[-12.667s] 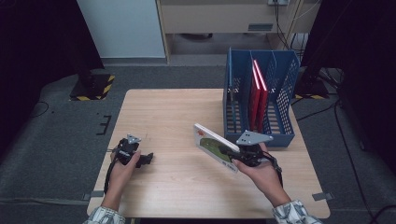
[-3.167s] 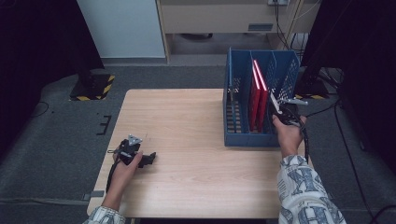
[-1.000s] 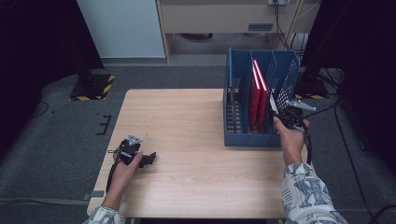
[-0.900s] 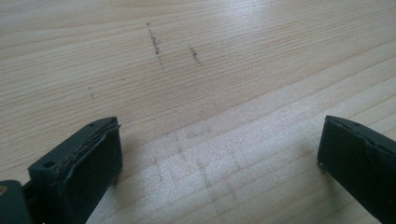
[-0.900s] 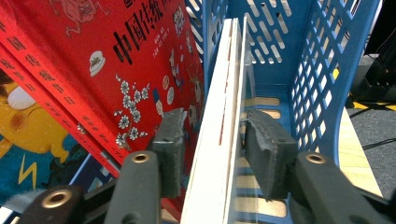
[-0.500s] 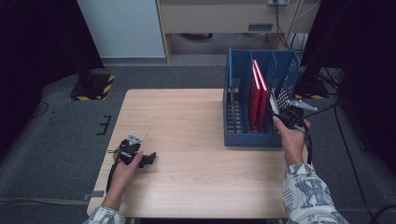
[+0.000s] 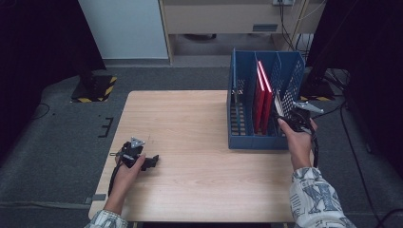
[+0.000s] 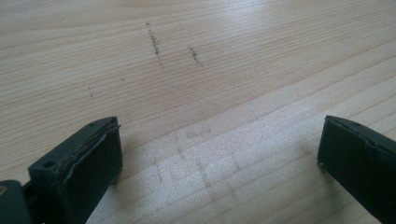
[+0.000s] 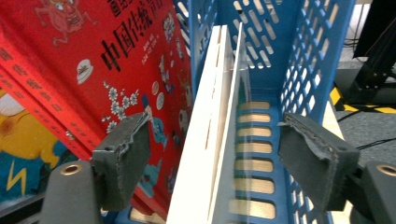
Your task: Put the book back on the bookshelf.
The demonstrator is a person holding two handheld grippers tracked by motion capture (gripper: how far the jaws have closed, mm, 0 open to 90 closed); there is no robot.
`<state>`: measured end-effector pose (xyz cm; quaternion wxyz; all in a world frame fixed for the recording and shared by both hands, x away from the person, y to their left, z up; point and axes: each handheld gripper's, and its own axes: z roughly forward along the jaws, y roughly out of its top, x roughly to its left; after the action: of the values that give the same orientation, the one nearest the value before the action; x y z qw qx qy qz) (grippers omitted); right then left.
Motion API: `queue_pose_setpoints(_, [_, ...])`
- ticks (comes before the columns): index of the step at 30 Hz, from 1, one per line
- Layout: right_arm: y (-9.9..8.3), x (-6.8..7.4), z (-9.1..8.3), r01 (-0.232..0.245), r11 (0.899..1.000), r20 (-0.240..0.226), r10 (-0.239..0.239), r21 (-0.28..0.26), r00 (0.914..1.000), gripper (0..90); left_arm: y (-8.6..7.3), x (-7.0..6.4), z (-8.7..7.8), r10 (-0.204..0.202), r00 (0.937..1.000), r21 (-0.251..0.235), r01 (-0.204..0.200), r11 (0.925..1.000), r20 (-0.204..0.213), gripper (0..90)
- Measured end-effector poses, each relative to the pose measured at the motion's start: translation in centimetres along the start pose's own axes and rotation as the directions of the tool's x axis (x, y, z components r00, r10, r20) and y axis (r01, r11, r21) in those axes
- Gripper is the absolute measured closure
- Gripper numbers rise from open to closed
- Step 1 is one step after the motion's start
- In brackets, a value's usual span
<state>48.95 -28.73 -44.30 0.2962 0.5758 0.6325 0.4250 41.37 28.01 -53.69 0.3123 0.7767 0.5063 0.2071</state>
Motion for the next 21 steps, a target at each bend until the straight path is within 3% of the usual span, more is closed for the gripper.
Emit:
queue_pose_setpoints(19, [0.3,0.3,-1.4,0.031,0.999,-0.037,-0.031,-0.008,0.9988,12.8,0.0,0.0,0.0,0.000,1.0000,0.000,0.000,1.0000,0.000,0.0])
queue_pose_setpoints(21, [0.3,0.3,-1.7,0.052,0.999,-0.037,-0.052,-0.004,0.9979,12.0,0.0,0.0,0.0,0.000,1.0000,0.000,0.000,1.0000,0.000,0.0])
